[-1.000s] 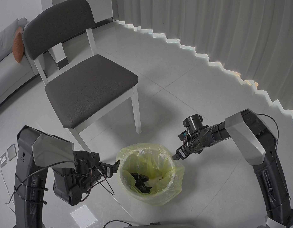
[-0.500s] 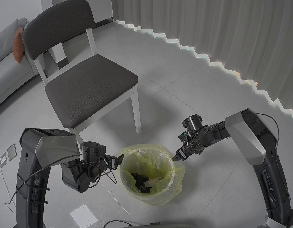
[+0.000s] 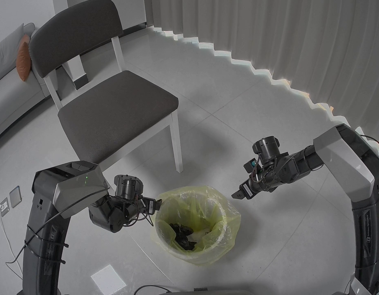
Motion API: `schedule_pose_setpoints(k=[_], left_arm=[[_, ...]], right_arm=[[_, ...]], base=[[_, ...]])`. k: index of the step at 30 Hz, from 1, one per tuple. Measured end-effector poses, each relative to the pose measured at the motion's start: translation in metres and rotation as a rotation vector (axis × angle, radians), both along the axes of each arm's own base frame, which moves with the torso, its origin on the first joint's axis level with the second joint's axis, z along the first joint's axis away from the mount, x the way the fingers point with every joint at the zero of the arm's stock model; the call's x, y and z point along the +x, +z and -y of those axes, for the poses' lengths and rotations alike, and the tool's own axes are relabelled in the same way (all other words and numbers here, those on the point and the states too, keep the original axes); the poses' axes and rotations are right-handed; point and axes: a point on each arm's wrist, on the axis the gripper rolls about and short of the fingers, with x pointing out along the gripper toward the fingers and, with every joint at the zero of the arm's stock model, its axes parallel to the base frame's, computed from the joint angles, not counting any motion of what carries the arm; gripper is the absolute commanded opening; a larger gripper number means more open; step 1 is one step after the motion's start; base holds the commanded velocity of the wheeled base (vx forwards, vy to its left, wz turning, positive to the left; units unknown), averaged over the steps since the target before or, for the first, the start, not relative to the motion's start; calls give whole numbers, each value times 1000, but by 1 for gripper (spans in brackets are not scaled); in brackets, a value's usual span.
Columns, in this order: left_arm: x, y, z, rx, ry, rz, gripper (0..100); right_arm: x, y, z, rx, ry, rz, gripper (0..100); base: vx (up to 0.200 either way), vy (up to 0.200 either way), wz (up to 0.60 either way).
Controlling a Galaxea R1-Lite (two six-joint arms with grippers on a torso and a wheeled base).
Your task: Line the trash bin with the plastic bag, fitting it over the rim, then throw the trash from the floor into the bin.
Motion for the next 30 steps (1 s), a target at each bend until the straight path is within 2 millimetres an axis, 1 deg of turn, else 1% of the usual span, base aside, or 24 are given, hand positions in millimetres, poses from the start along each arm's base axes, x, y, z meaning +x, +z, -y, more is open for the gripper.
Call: schedule_pose_setpoints(k=[6, 9, 13, 16, 17, 19, 22, 25, 30], left_arm=[[7, 1, 5, 19, -7, -42, 100], [10, 3, 7, 20, -2, -29, 100], [10, 11, 7, 8, 12, -5, 100], [5, 27, 6, -14, 19, 25, 100], [1, 37, 5, -23, 21, 38, 100], [-4, 45, 4, -29, 20, 47, 100], [-17, 67, 1, -46, 19, 77, 100], [-35, 91, -3, -64, 14, 114, 100], [-71, 135, -11, -106, 1, 214, 100]], right_arm=[[-15, 10, 5, 32, 11, 57, 100], [-22, 20, 9, 39, 11, 70, 100], [-29, 40, 16, 53, 1, 103, 100], [-34, 59, 23, 69, -8, 137, 100], [-37, 69, 27, 80, -13, 154, 100], [-40, 78, 30, 90, -19, 169, 100], [-49, 100, 39, 120, -39, 203, 100], [-63, 121, 47, 153, -65, 233, 100], [-97, 151, 60, 197, -102, 274, 100]], base=[[0, 0, 0], [0, 0, 0], [0, 0, 0], [0, 0, 0], [0, 0, 0], [0, 0, 0], [0, 0, 0], [0, 0, 0], [0, 0, 0]])
